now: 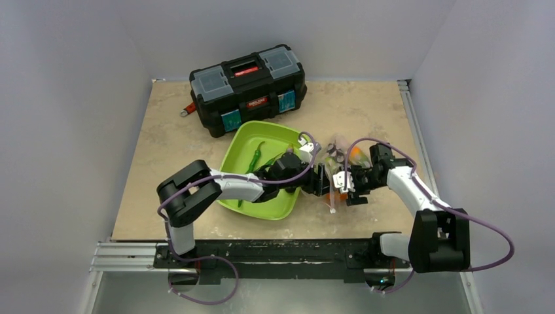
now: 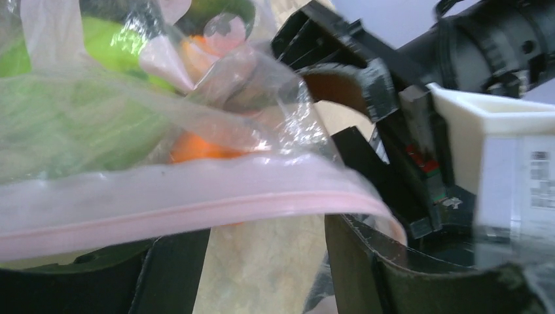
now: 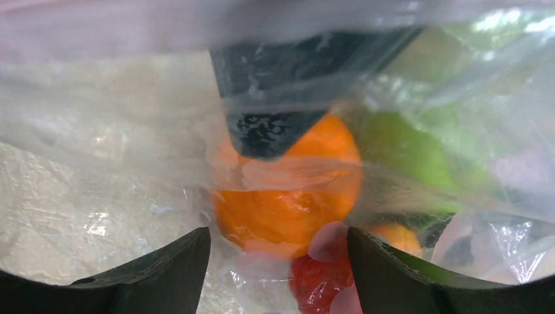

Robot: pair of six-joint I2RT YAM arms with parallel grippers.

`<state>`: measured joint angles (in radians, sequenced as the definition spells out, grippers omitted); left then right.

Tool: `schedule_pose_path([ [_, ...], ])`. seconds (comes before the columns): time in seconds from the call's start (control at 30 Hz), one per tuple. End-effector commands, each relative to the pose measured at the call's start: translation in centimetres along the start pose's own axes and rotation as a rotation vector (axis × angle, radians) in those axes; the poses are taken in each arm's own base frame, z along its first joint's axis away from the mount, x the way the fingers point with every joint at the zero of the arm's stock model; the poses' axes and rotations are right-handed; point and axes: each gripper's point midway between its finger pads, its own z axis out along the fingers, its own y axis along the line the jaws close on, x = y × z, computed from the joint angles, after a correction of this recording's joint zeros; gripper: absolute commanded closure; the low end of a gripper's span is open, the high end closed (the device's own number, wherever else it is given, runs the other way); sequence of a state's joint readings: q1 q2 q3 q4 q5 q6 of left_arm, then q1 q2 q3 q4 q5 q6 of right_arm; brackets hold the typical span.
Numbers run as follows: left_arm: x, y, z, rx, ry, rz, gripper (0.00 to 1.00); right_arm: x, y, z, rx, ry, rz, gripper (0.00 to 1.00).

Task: Open the zip-top bag and remove the fake food
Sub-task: Pick up the fake fruit from the zipper food storage bag.

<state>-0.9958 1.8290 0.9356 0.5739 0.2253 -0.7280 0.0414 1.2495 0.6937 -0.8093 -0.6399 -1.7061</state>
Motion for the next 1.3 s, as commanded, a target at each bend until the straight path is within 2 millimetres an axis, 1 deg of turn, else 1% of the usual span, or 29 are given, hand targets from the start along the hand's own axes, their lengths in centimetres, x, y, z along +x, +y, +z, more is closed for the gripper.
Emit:
schedule_pose_path([
  [0.0, 2.3, 2.7, 0.6, -0.099, 0.063, -0.102, 0.36, 0.4, -1.6, -0.1, 0.070, 0.028, -0.067, 0.27],
  [0.07, 2.9, 3.4, 0.6, -0.132, 0.074, -0.124, 0.36, 0.4, -1.5, 0.0, 0.074, 0.026, -0.068, 0.31],
  [0.2, 3.5, 4.5, 0.4, -0.191, 0.093, -0.154, 0.37, 0.8, -1.2, 0.3, 0.093, 0.036, -0.075, 0.34],
  [0.3, 3.4, 4.6, 0.6, -0.206, 0.098, -0.159, 0.37, 0.8, -1.0, 0.5, 0.091, 0.034, -0.072, 0.36],
  [0.47, 2.7, 4.2, 1.4, -0.215, 0.108, -0.174, 0.37, 0.5, -1.0, 0.5, 0.096, 0.021, -0.076, 0.40],
  [0.57, 2.7, 5.0, 1.6, -0.283, 0.122, -0.200, 0.36, 0.2, -1.1, 0.6, 0.096, 0.006, -0.078, 0.44],
  [0.67, 3.2, 5.9, 1.7, -0.342, 0.138, -0.227, 0.36, 0.1, -1.2, 0.8, 0.098, 0.001, -0.076, 0.47],
  [0.73, 3.3, 6.1, 1.8, -0.356, 0.142, -0.238, 0.35, 0.0, -1.1, 1.0, 0.100, -0.010, -0.069, 0.49],
  [0.83, 3.2, 5.6, 2.4, -0.327, 0.144, -0.254, 0.35, -0.3, -1.1, 1.1, 0.099, -0.031, -0.054, 0.53],
  [0.9, 3.1, 4.8, 2.9, -0.283, 0.150, -0.266, 0.35, -0.6, -1.4, 1.0, 0.109, -0.041, -0.038, 0.59],
  [1.0, 3.4, 4.2, 3.3, -0.250, 0.164, -0.289, 0.37, -1.1, -1.5, 0.9, 0.106, -0.064, -0.016, 0.63],
  [1.13, 3.8, 4.9, 3.0, -0.288, 0.166, -0.320, 0.37, -1.4, -1.8, 0.9, 0.114, -0.071, -0.002, 0.69],
  [1.2, 3.9, 5.5, 2.5, -0.334, 0.162, -0.321, 0.37, -1.3, -1.9, 0.9, 0.119, -0.067, 0.016, 0.70],
  [1.27, 3.7, 5.7, 2.2, -0.359, 0.156, -0.306, 0.37, -1.2, -2.0, 0.9, 0.122, -0.059, 0.021, 0.70],
])
